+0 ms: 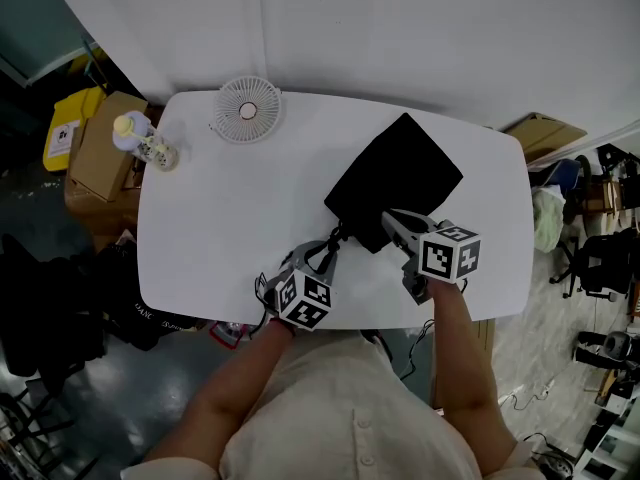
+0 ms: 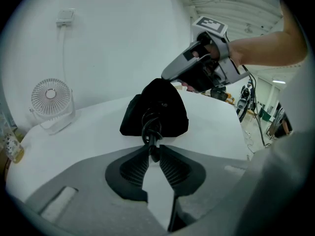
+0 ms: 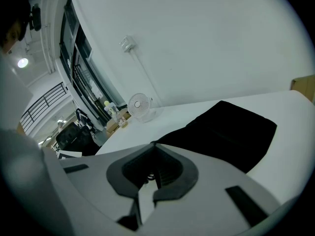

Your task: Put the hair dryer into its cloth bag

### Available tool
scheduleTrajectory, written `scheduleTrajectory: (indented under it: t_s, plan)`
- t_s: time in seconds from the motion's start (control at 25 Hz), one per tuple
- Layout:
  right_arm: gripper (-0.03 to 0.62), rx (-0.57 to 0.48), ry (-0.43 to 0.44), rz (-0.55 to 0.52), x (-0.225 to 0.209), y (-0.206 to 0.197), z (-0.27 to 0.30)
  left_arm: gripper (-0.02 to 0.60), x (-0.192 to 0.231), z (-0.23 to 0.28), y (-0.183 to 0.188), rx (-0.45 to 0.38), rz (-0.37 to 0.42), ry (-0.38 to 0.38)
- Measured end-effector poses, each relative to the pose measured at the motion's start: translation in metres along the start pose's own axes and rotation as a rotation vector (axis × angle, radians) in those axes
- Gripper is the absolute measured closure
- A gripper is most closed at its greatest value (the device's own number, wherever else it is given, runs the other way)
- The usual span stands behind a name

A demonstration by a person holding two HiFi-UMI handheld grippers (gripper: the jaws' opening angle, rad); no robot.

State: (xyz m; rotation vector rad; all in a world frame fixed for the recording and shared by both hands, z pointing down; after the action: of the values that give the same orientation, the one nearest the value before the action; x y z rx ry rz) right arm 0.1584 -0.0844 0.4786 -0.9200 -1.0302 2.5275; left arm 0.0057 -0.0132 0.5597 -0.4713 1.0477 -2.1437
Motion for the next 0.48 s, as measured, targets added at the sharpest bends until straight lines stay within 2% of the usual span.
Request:
scheduleTrajectory:
  t_s: [0.24, 0.48]
  plan:
    - [0.574, -0.004, -0.003, 0.0, 0.001, 0.0, -0.001, 0.514, 0.0, 0.005, -0.002, 0.015, 0.0, 0.007]
    - [0.574, -0.005, -0.003, 0.0, 0.001, 0.0, -0.002, 0.454, 0.001, 0.012, -0.001, 0.029, -0.046, -0.004]
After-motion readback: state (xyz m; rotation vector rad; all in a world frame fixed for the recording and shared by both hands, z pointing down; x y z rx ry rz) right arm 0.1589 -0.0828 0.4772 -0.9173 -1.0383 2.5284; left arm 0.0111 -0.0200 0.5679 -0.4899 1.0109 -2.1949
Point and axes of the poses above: the fingertips, and each gripper's own axes: z forward along the fingers, x to its left, y out of its top, the point moved 6 cm from there along -z, backward along the fingers, and after that the axes turned 4 degrees about -x, right-handed, at the moved point
